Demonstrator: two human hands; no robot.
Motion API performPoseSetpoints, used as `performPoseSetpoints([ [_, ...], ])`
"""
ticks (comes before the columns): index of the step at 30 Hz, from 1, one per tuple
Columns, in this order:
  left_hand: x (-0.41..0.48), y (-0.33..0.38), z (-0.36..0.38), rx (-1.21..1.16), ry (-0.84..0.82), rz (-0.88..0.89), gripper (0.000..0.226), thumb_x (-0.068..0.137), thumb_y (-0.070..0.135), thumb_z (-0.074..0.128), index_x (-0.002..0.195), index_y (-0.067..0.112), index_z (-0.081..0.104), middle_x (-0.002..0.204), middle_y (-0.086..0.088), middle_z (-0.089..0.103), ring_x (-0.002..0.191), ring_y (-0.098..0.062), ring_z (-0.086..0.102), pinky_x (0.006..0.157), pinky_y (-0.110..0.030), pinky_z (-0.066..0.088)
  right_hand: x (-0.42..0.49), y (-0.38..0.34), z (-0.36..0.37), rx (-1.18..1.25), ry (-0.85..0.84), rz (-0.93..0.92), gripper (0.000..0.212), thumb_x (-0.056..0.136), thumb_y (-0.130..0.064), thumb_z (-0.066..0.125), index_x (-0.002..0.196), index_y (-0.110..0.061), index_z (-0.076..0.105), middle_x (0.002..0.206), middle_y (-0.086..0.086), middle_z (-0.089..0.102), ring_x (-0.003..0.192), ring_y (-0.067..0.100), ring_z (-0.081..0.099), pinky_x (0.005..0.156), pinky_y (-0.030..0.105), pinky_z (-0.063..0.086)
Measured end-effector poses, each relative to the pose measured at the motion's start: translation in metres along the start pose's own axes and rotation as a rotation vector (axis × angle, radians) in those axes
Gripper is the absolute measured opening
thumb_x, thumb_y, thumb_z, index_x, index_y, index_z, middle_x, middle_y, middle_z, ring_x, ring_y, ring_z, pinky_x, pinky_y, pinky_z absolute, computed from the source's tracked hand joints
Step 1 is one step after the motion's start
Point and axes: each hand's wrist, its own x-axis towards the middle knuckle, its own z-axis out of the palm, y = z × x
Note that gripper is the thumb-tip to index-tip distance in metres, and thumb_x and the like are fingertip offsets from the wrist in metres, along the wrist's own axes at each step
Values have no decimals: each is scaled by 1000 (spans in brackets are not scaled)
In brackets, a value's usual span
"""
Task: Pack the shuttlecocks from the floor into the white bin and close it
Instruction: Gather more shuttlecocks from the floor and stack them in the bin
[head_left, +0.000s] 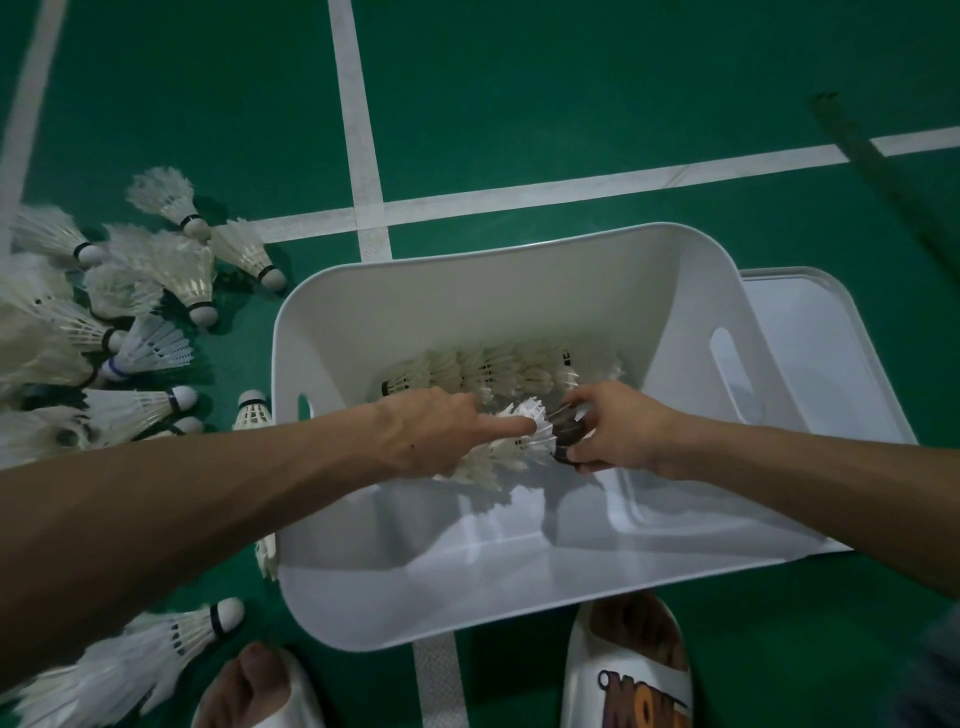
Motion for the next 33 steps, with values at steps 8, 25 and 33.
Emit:
performPoseSetpoints([
  [8, -2, -2, 1, 16, -11, 53, 73, 92, 11, 52, 139, 45, 6, 115, -13, 49, 85, -31, 61, 70, -43, 55, -6, -9, -5, -447, 21, -200, 51, 78, -13, 74, 125, -19, 56, 113, 1, 67, 101, 21, 62, 73, 22, 43],
  [25, 4, -2, 5, -113, -19, -75, 82, 86, 21, 66, 145, 37, 10, 112, -12, 57, 92, -30, 62, 73, -40, 52, 2, -5, -6, -405, 43, -201, 48, 75, -11, 73, 121, -17, 62, 95, -1, 71, 83, 18, 66, 68, 24, 52],
  [33, 2, -3, 8, -87, 19, -51, 85, 88, 23, 61, 145, 40, 0, 117, -12, 57, 97, -31, 62, 79, -44, 54, -10, -9, -7, -450, 49, -207, 53, 78, -9, 73, 128, -17, 56, 108, 4, 69, 88, 19, 63, 76, 25, 50],
])
